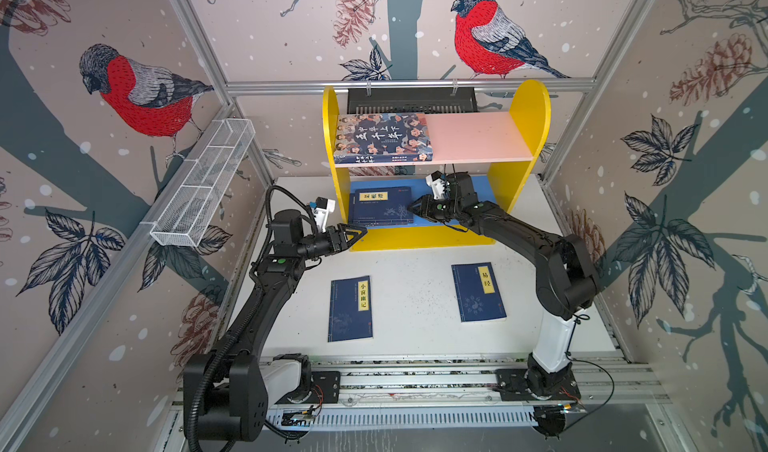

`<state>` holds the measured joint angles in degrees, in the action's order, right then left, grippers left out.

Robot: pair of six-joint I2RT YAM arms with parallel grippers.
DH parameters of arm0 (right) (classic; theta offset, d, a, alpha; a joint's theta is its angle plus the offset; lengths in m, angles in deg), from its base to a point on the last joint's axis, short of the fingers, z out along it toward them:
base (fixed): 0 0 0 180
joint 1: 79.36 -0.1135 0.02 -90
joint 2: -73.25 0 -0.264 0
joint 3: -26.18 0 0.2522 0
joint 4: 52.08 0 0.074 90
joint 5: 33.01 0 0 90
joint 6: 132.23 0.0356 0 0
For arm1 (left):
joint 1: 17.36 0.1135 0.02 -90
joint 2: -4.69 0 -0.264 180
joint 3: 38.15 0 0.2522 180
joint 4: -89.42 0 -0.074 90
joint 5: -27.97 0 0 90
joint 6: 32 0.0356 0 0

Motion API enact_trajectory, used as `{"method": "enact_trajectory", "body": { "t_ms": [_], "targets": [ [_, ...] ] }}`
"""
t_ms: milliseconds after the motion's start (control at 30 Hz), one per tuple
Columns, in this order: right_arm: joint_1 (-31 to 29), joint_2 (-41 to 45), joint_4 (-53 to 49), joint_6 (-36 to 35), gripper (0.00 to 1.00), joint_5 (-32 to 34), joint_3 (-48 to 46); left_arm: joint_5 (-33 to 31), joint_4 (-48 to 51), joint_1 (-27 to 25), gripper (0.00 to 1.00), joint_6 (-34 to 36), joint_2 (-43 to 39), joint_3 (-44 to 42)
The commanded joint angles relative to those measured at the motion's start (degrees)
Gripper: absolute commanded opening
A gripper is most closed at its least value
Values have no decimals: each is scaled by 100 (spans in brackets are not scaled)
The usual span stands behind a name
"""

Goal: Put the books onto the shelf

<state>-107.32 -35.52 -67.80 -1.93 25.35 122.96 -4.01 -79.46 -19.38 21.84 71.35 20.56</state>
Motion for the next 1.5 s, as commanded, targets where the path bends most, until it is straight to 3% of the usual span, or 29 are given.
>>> {"method": "enact_trajectory", "body": {
  "t_ms": [0, 1167, 1467],
  "targets": [
    [-16, -36, -5, -125, 33, 17, 93, 78, -245, 8, 64, -12, -33, -12],
    [-157, -294, -222, -215, 32, 41, 469, 95, -250, 7, 64, -9, -104, -48],
    [-108, -45, -181, -216, 42, 431, 302, 34, -216, 3, 64, 53, -110, -24]
  ]
}}
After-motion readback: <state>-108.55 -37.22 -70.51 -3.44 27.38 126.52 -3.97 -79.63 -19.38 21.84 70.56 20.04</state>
